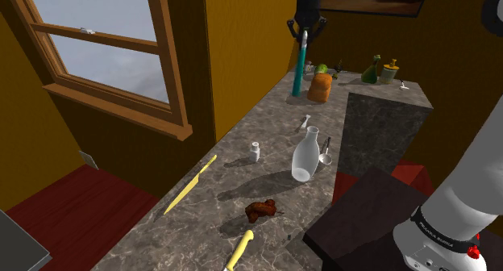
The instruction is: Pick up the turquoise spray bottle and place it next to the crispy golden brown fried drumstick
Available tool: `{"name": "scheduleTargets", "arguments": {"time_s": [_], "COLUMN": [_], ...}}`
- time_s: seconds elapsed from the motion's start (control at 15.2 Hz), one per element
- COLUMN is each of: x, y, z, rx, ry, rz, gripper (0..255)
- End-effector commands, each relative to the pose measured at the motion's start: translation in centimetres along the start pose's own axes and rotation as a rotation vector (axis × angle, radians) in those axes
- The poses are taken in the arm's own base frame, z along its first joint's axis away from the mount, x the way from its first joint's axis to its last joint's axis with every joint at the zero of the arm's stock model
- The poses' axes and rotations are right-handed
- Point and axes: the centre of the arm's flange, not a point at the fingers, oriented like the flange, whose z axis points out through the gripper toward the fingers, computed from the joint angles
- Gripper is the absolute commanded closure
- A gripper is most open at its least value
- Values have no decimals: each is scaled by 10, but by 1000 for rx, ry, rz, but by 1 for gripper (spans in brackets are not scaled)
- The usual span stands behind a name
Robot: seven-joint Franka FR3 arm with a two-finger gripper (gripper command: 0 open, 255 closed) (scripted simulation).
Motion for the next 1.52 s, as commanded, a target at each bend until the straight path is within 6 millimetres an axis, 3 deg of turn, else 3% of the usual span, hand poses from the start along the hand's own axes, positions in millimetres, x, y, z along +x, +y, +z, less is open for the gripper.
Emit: {"name": "scheduleTargets", "arguments": {"time_s": [0.0, 1.45], "x": [-27, -315], "y": [3, 34], "z": [-1, -20], "rx": [-1, -1], "ry": [1, 1], "rz": [1, 1], "gripper": [255, 255]}}
